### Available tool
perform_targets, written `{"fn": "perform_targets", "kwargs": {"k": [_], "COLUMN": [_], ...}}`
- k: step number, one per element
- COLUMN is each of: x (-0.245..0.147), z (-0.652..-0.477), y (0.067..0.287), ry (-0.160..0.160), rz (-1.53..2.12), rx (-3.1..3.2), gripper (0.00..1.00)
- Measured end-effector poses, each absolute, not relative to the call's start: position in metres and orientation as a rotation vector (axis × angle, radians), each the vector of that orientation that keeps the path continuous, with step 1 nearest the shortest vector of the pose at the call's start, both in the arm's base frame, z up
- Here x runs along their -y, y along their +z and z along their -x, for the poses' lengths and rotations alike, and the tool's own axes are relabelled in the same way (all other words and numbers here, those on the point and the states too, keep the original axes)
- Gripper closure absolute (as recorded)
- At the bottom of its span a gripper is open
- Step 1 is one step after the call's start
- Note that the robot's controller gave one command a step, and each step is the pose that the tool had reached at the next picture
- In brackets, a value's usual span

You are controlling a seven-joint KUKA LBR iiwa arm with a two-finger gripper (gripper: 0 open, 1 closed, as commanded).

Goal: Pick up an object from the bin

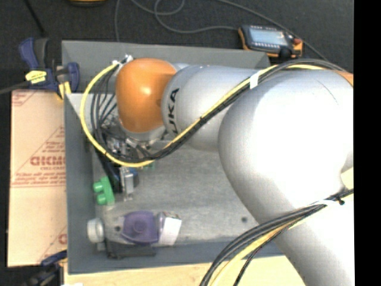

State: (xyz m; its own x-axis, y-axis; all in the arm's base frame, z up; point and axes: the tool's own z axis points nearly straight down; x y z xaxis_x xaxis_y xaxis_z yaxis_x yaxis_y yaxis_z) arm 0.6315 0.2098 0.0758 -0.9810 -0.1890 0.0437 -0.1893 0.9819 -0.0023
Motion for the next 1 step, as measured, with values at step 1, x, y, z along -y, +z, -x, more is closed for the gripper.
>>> {"fn": "perform_targets", "kwargs": {"k": [1], "x": [-0.2263], "z": [-0.6270], "y": [0.0740], "ry": [0.037], "rz": [-0.116], "rx": [3.094], "gripper": [0.00]}}
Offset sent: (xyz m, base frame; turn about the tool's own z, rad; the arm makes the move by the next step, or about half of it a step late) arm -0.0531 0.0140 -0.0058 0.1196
